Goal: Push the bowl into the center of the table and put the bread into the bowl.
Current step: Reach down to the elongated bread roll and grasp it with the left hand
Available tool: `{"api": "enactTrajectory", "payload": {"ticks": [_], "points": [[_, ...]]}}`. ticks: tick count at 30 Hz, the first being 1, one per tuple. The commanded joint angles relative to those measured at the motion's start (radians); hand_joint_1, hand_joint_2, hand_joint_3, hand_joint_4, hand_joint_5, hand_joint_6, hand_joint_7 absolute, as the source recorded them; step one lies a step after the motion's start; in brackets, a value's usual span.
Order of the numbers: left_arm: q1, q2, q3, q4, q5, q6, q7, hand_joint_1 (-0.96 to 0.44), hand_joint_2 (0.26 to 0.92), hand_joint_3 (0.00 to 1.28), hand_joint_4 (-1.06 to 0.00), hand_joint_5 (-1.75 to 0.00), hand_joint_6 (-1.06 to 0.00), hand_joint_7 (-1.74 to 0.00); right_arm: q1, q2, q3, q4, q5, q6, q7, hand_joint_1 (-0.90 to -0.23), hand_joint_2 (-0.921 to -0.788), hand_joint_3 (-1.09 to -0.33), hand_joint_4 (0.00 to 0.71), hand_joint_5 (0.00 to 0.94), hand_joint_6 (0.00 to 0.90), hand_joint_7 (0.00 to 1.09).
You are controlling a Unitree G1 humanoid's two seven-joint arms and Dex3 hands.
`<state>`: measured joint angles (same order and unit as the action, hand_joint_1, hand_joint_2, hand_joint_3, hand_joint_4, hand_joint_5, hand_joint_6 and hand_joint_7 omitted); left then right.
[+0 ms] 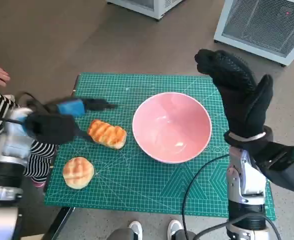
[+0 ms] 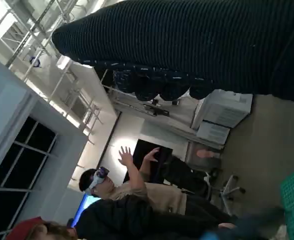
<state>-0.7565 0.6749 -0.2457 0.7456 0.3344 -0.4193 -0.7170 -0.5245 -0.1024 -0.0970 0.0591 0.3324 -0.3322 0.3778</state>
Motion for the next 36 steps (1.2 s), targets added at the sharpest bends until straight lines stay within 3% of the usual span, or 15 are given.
{"api": "enactTrajectory", "payload": {"ticks": [1,18,23,26,27,28,29,31,36], "points": [[-0.06,-0.03,-0.038,0.095,0.048,-0.002,0.031,-0.09,0.758,0.0,-0.16,0.0,-0.35,-0.02,0.034,0.003,-0.004,-0.001,0.002,0.01,-0.004,-0.663,-0.921,-0.671,0.16,0.007,0.042,0.64],[-0.145,-0.122,-0.192,0.344,0.234,0.063,0.169,-0.12,0.77,0.01,-0.18,-0.01,-0.33,0.0,0.047,0.001,-0.013,-0.012,0.001,0.012,-0.007,-0.662,-0.921,-0.666,0.165,0.007,0.044,0.64],[-0.147,-0.131,-0.228,0.378,0.281,0.053,0.26,-0.06,0.799,0.01,-0.36,-0.03,-0.45,-0.04,0.055,0.002,-0.013,-0.019,0.004,0.015,-0.007,-0.662,-0.921,-0.663,0.168,0.008,0.044,0.64],[-0.142,-0.122,-0.236,0.382,0.293,0.022,0.315,-0.03,0.854,0.02,-0.62,-0.07,-0.64,-0.1,0.062,0.003,-0.011,-0.03,0.003,0.02,-0.011,-0.662,-0.921,-0.662,0.168,0.007,0.043,0.63],[-0.142,-0.115,-0.238,0.38,0.295,0.009,0.332,-0.02,0.862,0.02,-0.66,-0.08,-0.67,-0.11,0.064,0.003,-0.011,-0.034,0.003,0.022,-0.012,-0.662,-0.921,-0.662,0.168,0.007,0.043,0.63],[-0.141,-0.111,-0.238,0.378,0.296,-0.001,0.343,-0.02,0.874,0.03,-0.68,-0.28,-0.65,-0.34,0.066,0.003,-0.01,-0.038,0.002,0.024,-0.013,-0.662,-0.921,-0.662,0.168,0.007,0.042,0.63],[-0.144,-0.099,-0.23,0.364,0.289,-0.018,0.344,-0.01,0.891,0.07,-0.67,-0.6,-0.6,-0.69,0.067,0.002,-0.011,-0.041,0.002,0.026,-0.014,-0.662,-0.921,-0.662,0.168,0.007,0.042,0.63],[-0.152,-0.077,-0.211,0.335,0.27,-0.044,0.335,0.0,0.908,0.07,-0.7,-0.92,-0.58,-1.0,0.07,0.001,-0.012,-0.046,0.003,0.031,-0.016,-0.661,-0.921,-0.662,0.168,0.007,0.042,0.63],[-0.153,-0.011,-0.127,0.181,0.173,-0.083,0.259,0.0,0.918,0.07,-0.73,-1.13,-0.6,-1.12,0.074,0.0,-0.015,-0.055,0.006,0.043,-0.019,-0.661,-0.921,-0.658,0.169,0.006,0.044,0.63]]}}
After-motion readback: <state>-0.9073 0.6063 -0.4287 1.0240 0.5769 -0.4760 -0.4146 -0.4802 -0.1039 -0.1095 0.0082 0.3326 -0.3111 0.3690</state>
